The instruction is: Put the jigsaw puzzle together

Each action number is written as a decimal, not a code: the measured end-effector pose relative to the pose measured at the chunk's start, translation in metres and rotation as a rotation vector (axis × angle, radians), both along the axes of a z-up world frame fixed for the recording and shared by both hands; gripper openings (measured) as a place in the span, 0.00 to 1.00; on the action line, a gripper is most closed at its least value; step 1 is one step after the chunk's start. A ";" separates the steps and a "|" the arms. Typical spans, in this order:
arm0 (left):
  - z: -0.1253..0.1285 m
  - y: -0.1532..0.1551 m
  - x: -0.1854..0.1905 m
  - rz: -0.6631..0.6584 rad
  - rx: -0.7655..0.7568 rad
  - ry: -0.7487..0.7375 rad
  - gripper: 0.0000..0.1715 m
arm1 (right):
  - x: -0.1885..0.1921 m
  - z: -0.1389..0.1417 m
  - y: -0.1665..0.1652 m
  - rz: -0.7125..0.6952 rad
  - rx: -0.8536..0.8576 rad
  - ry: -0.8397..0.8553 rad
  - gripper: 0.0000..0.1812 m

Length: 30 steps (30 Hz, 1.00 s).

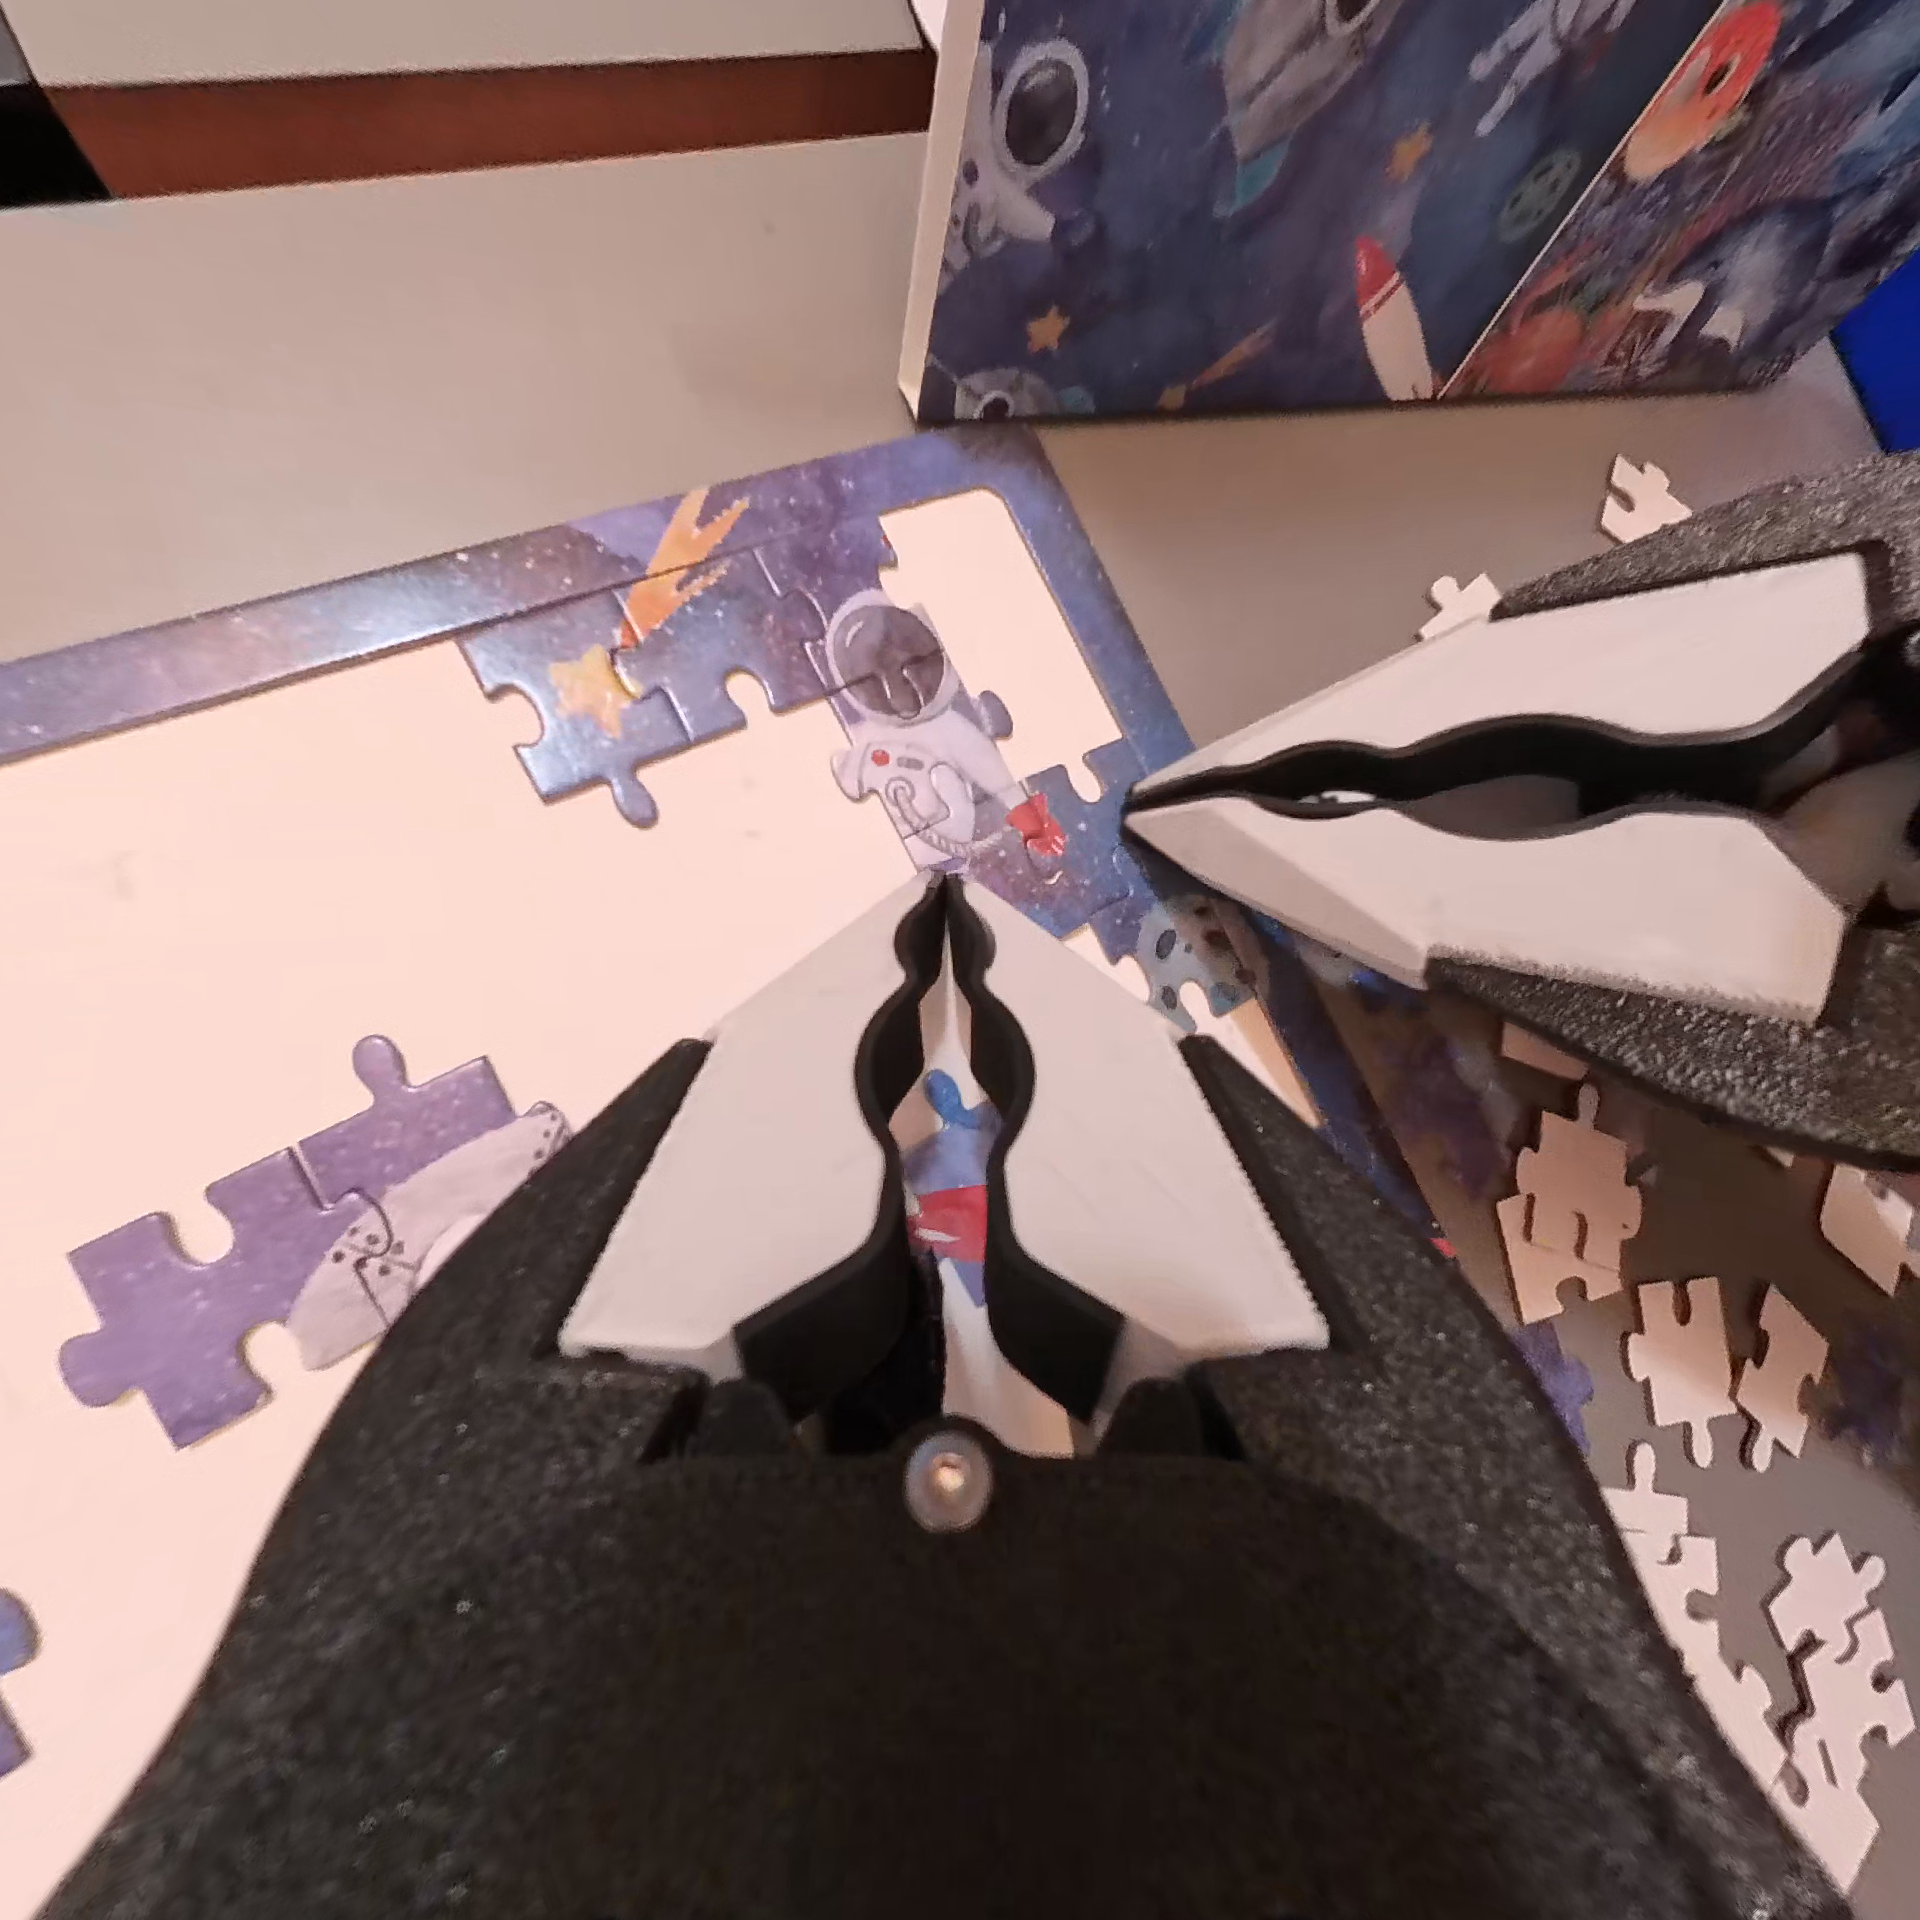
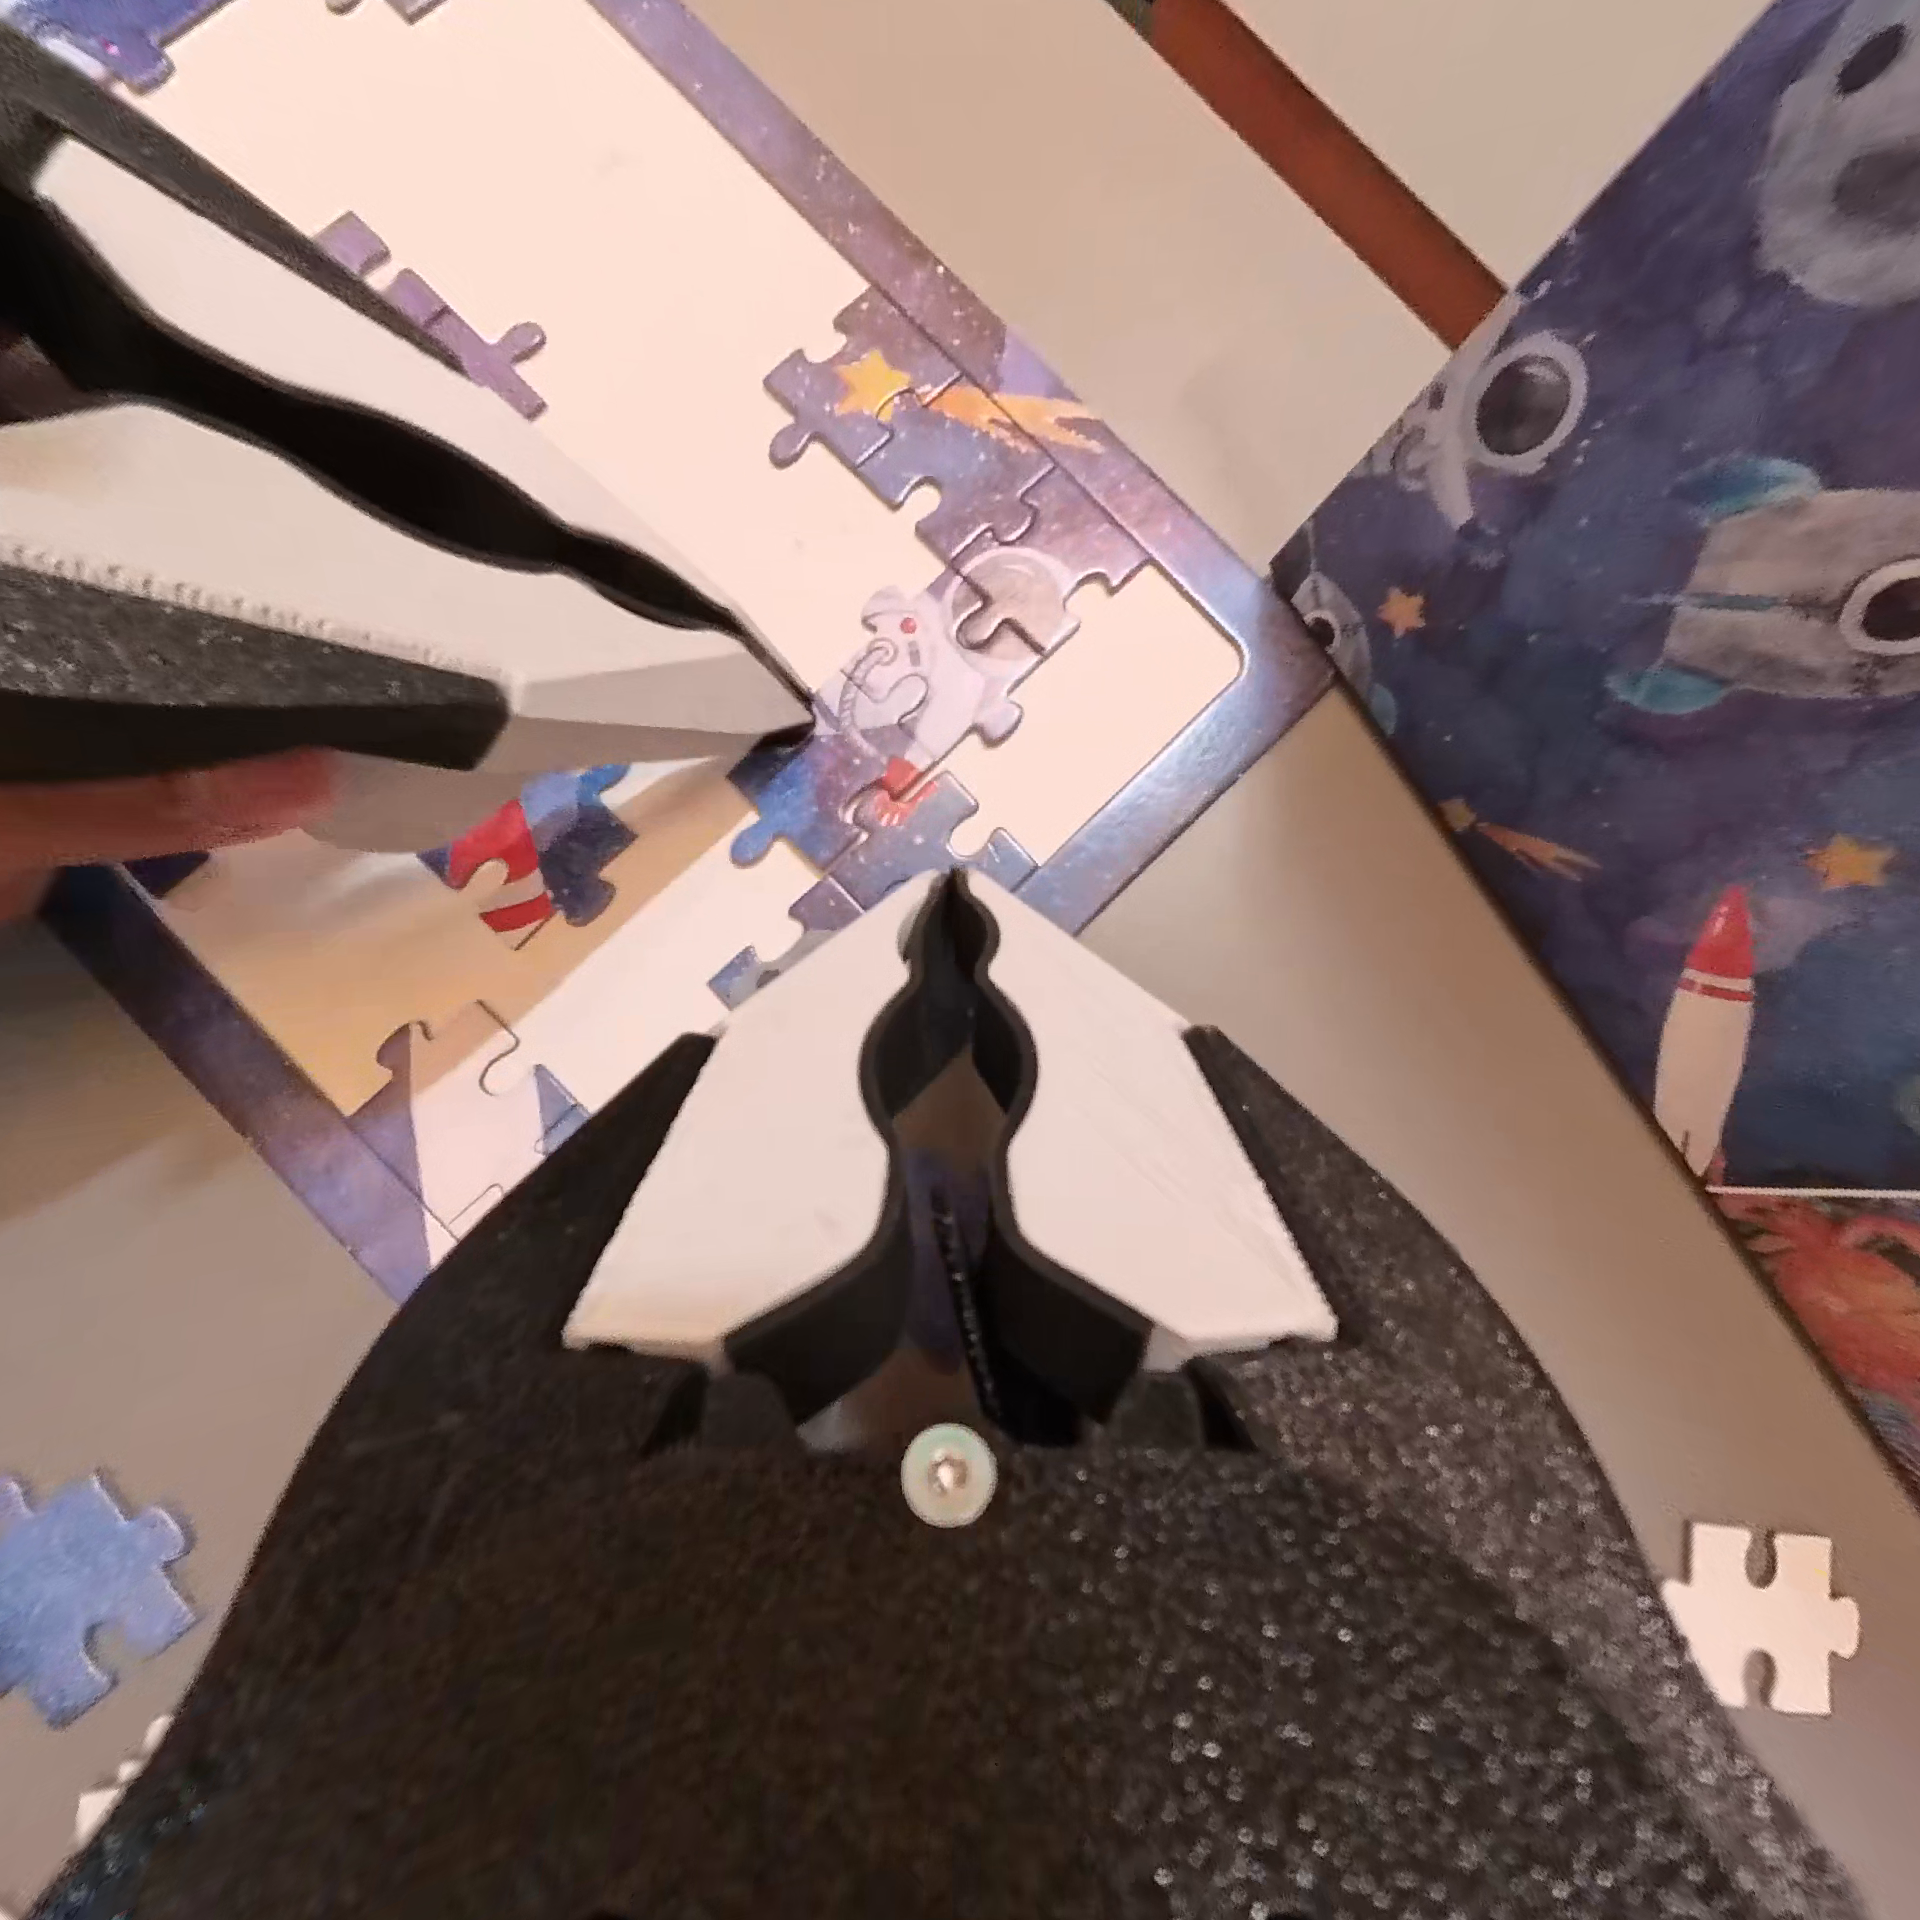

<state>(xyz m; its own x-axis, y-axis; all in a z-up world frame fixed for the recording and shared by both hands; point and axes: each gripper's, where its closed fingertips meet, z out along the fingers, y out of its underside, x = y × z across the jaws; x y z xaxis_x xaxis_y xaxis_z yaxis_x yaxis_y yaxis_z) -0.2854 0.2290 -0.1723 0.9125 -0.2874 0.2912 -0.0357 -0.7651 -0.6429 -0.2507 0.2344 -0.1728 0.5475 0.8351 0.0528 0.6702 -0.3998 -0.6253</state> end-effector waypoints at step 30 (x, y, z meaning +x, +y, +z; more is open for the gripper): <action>0.001 0.009 0.016 -0.129 0.091 0.174 0.00 | 0.000 -0.001 -0.001 -0.013 -0.046 0.053 0.00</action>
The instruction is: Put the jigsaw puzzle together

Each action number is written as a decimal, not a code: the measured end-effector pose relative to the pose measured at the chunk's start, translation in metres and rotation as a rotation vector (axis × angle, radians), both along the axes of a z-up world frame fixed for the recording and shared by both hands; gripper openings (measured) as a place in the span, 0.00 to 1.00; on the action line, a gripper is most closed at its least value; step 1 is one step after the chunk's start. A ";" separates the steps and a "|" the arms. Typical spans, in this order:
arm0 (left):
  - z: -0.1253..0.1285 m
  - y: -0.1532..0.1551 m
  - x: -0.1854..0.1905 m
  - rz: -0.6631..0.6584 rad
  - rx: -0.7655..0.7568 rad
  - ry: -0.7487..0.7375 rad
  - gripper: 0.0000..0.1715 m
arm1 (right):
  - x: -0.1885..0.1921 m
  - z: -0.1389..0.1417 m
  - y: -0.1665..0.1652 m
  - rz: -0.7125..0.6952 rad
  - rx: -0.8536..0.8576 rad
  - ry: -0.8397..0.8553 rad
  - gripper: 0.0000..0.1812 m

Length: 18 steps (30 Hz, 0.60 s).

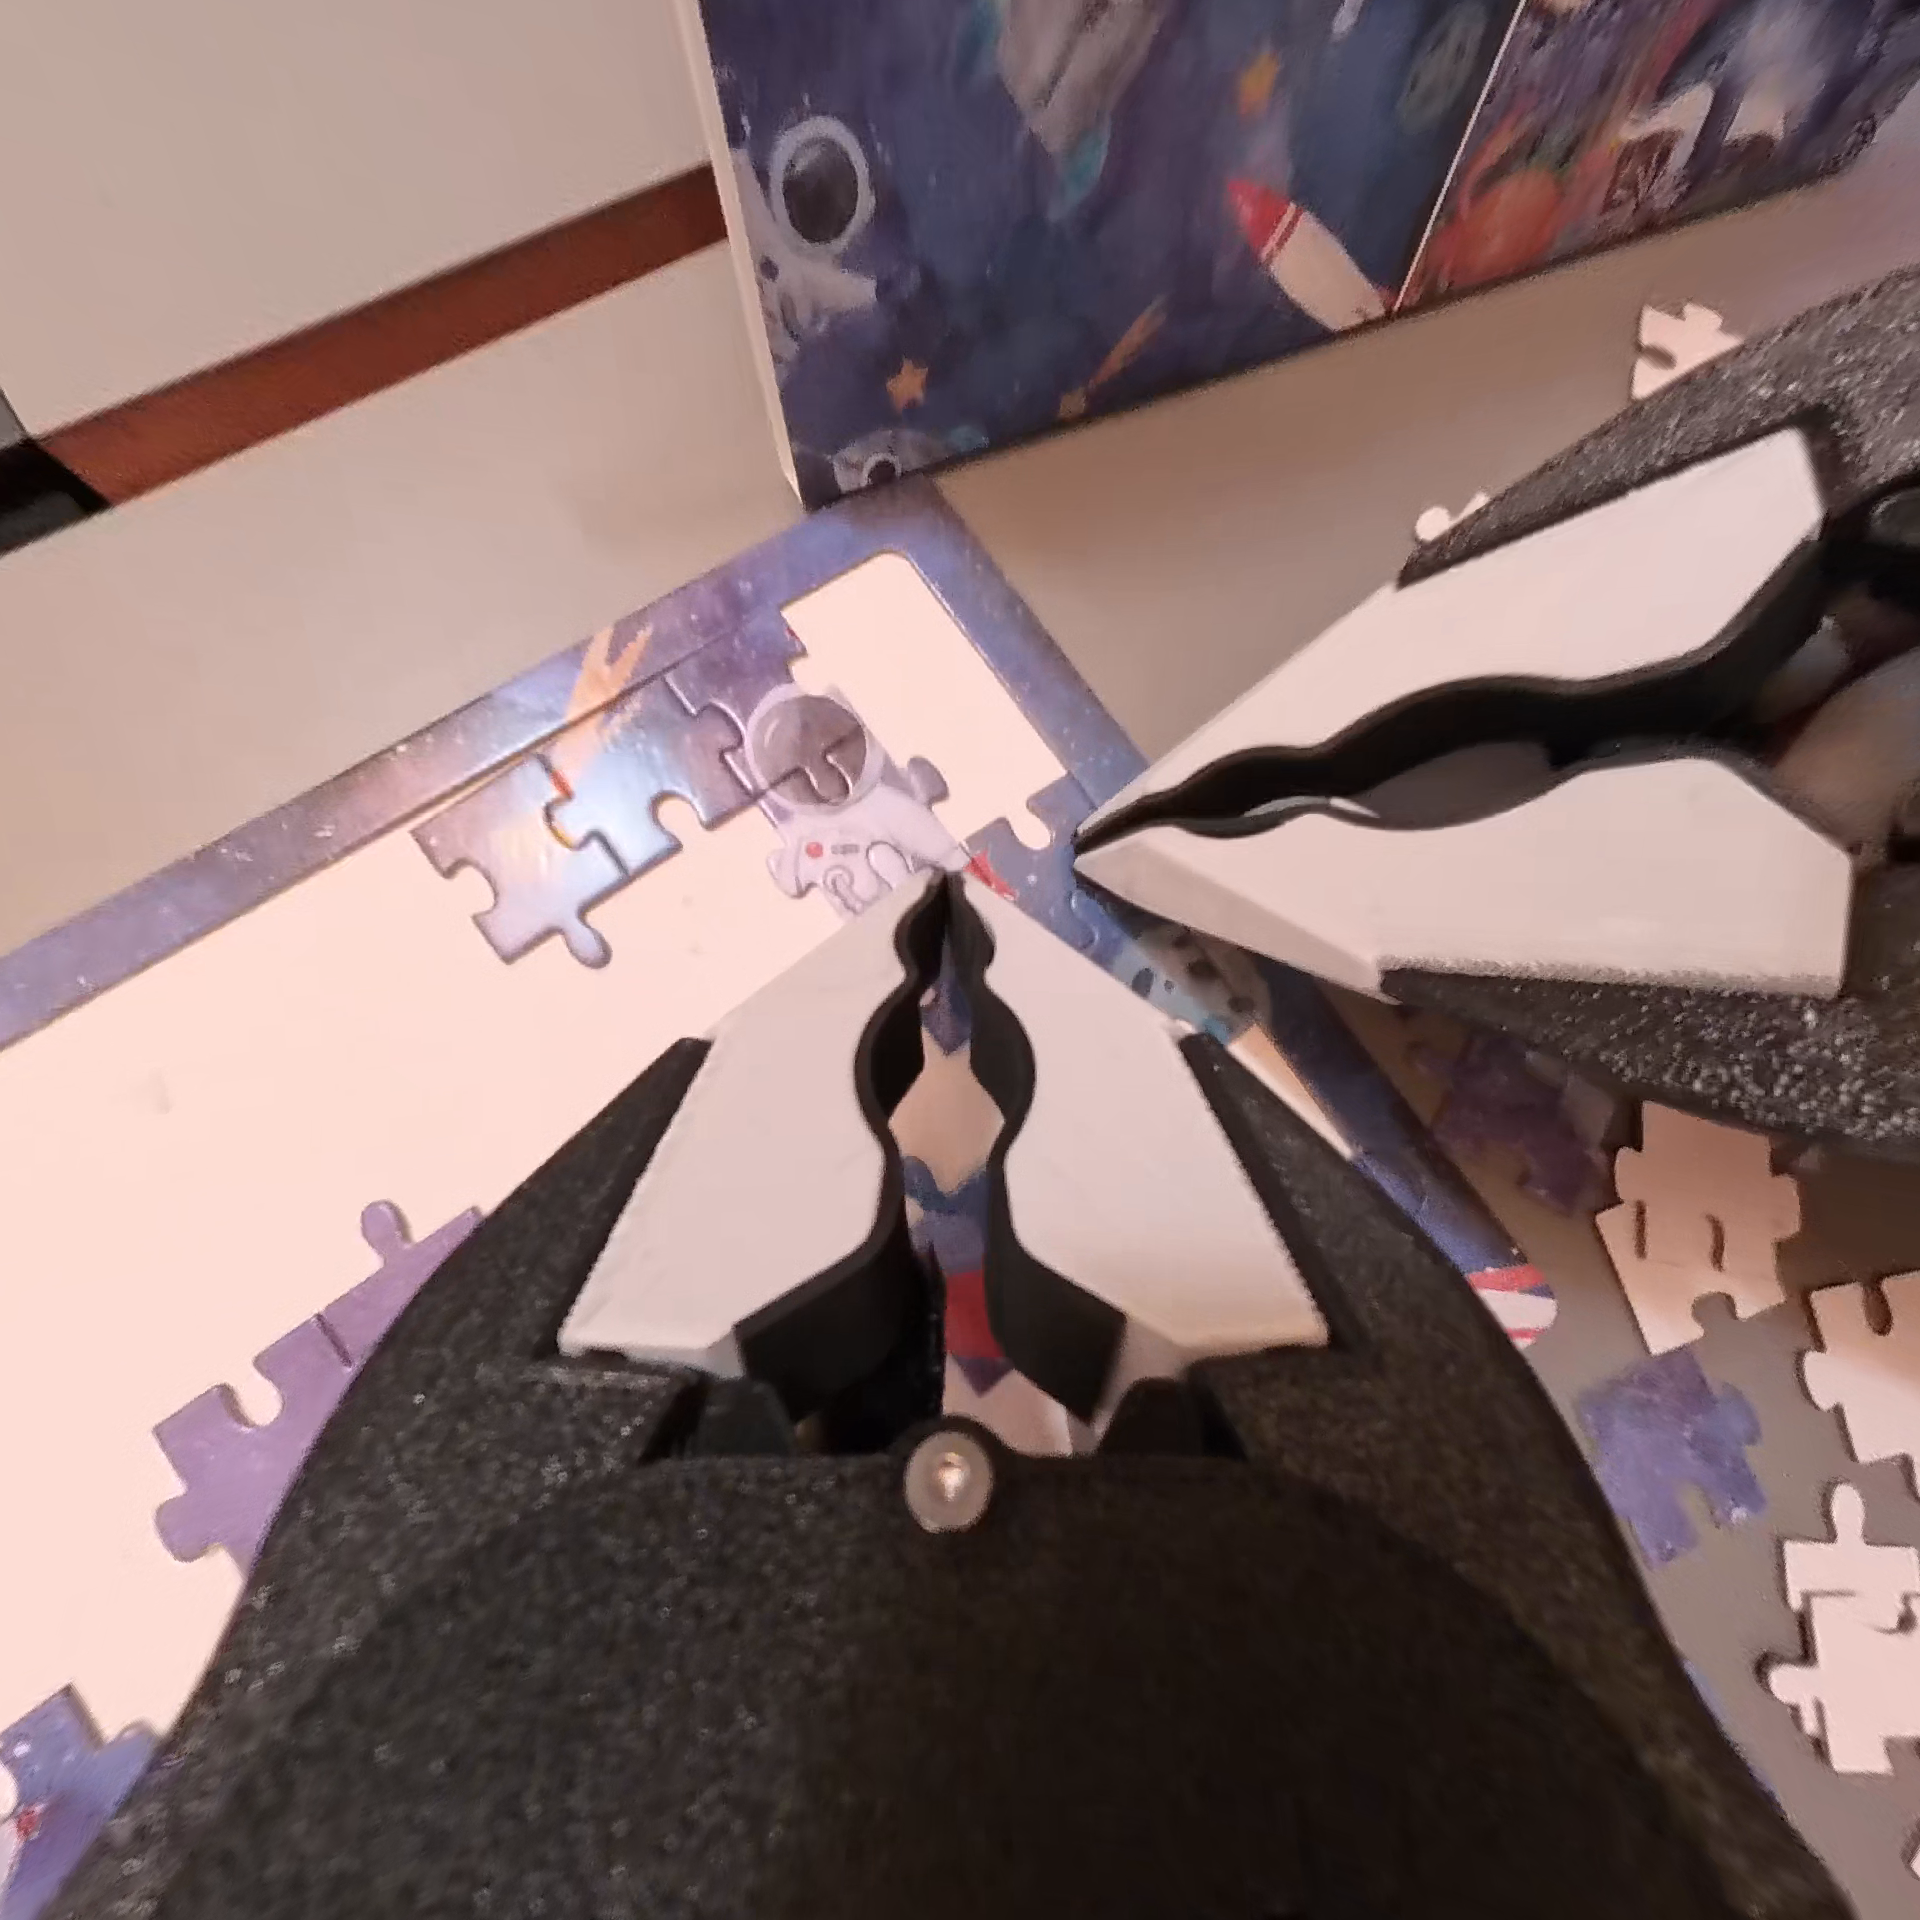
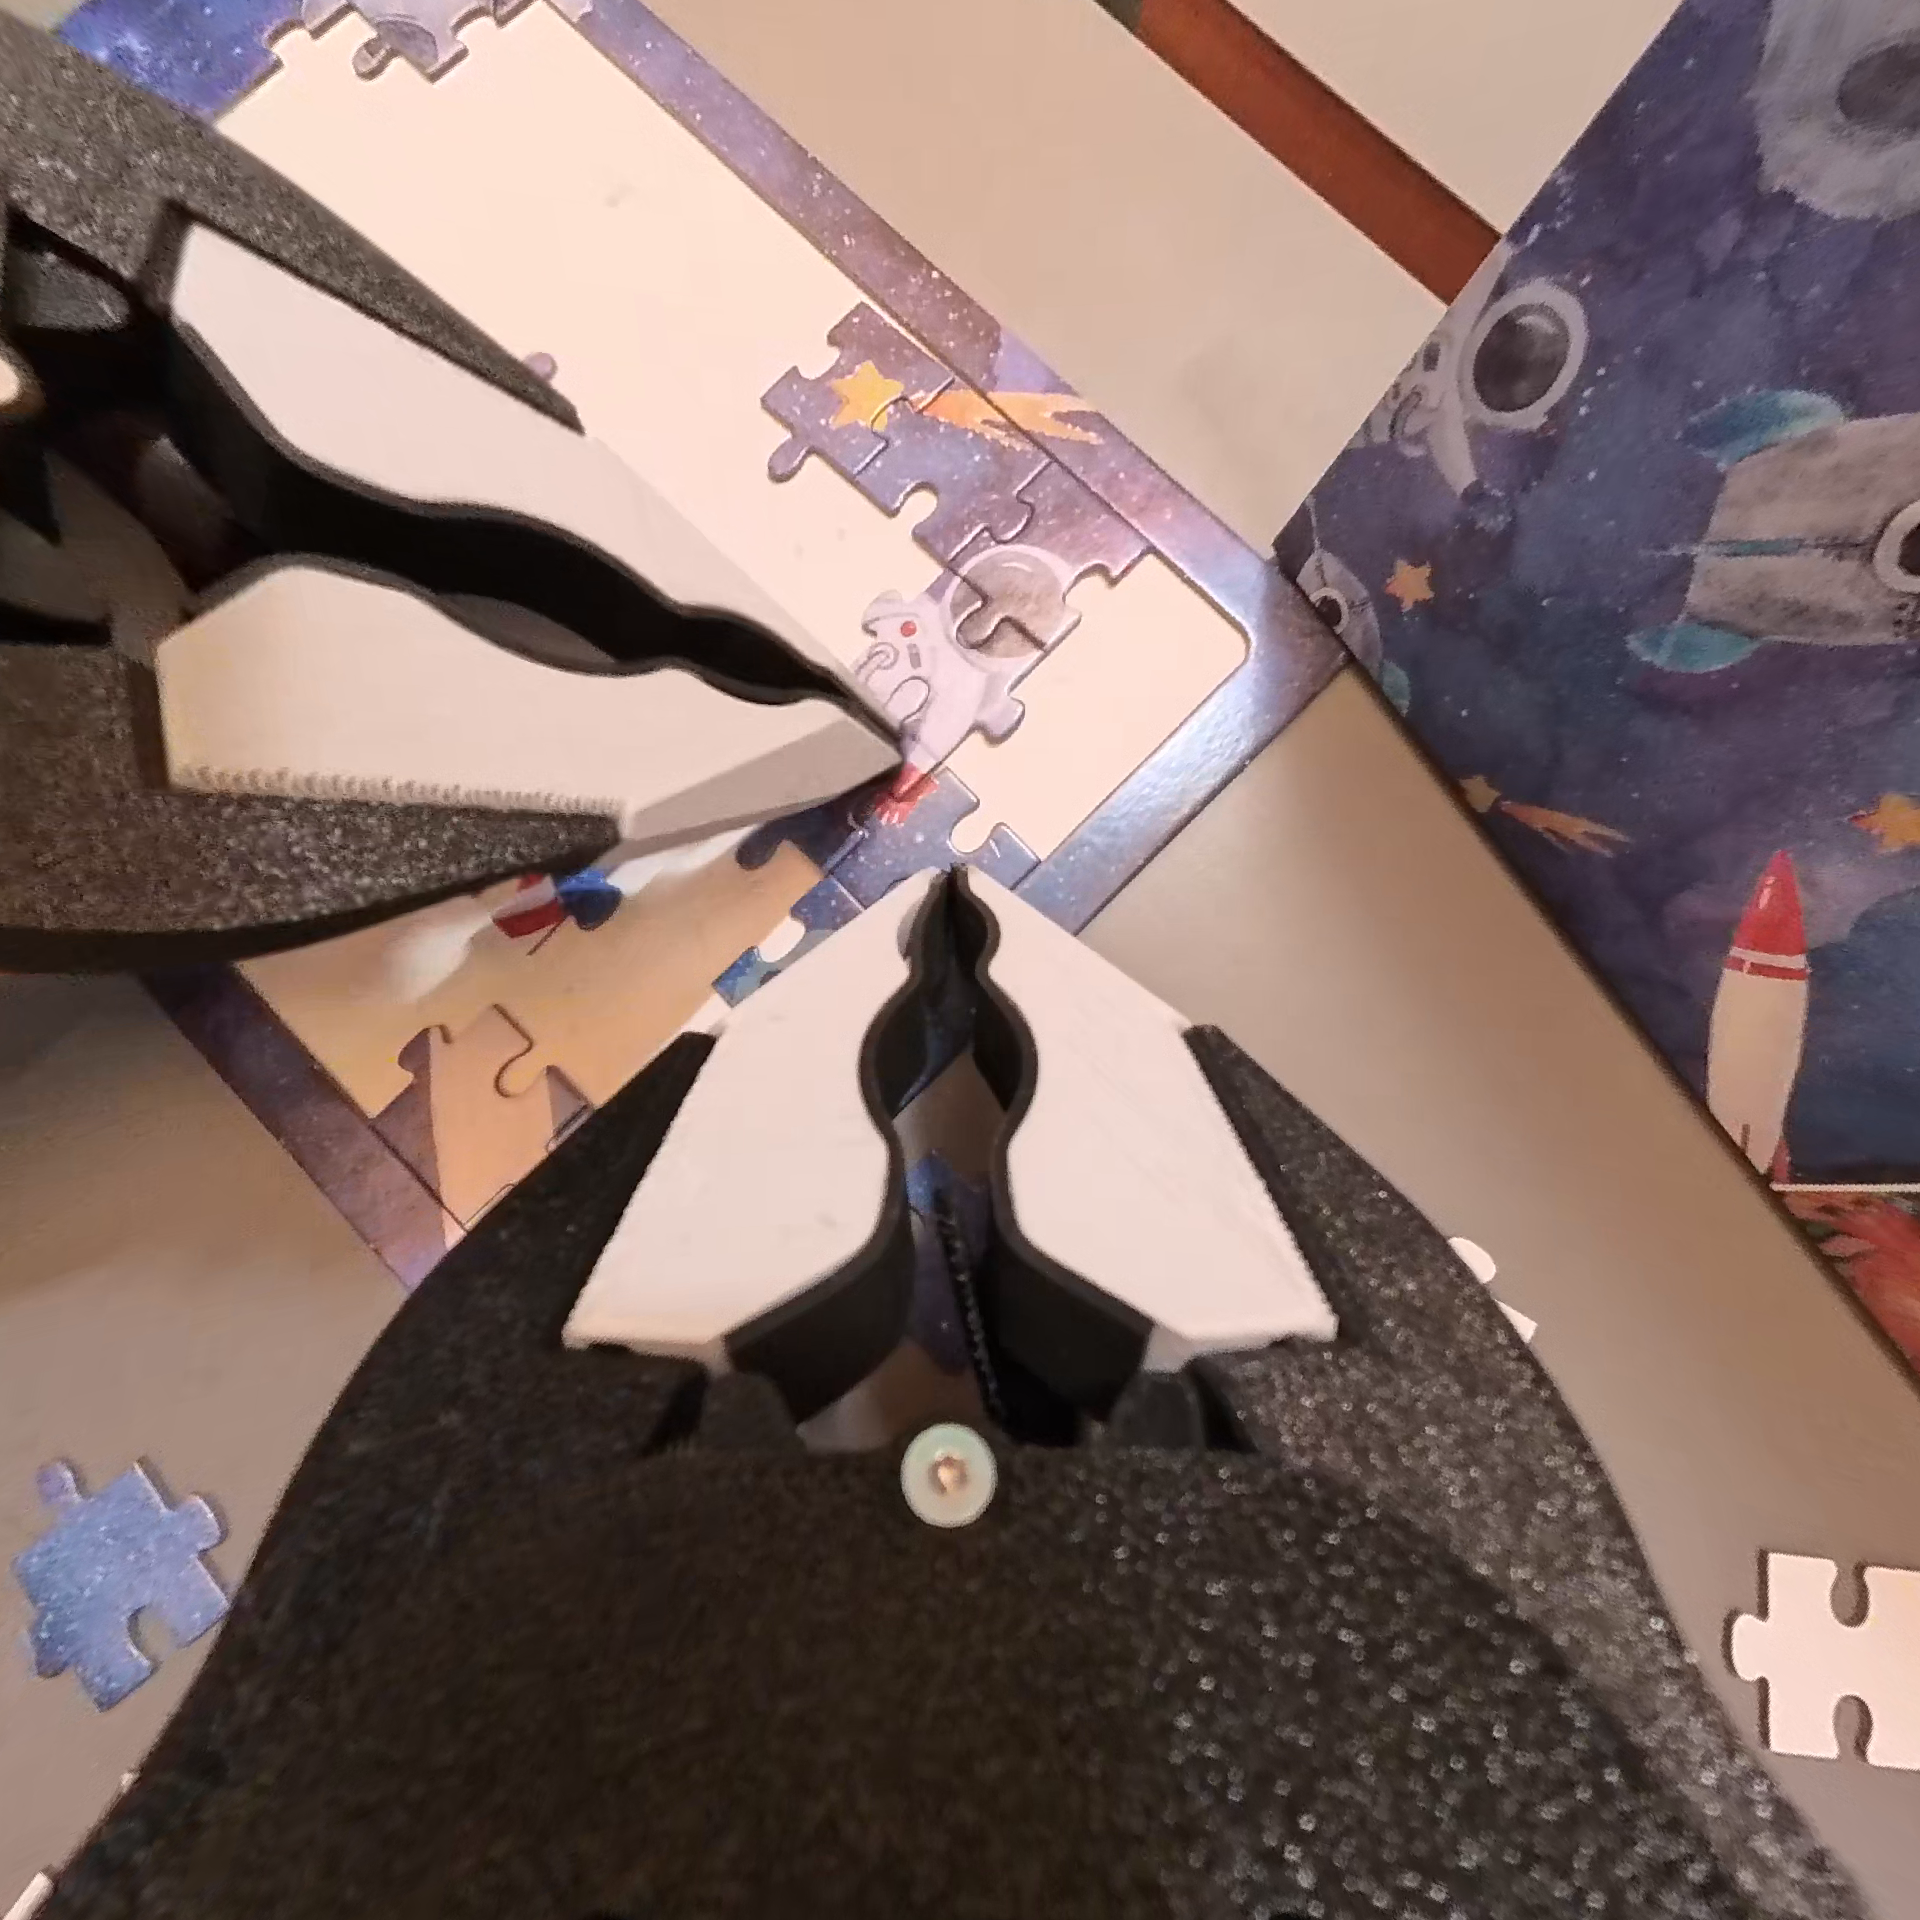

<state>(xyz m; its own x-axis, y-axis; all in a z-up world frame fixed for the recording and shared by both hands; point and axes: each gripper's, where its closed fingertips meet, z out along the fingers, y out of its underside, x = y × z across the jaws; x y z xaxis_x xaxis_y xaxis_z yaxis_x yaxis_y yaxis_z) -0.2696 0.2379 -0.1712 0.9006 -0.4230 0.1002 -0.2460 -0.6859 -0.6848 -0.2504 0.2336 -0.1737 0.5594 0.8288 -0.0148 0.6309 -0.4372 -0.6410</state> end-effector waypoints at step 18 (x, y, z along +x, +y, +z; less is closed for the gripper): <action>0.000 -0.005 -0.007 -0.057 0.000 0.021 0.00 | 0.000 0.000 -0.001 0.001 0.006 -0.004 0.00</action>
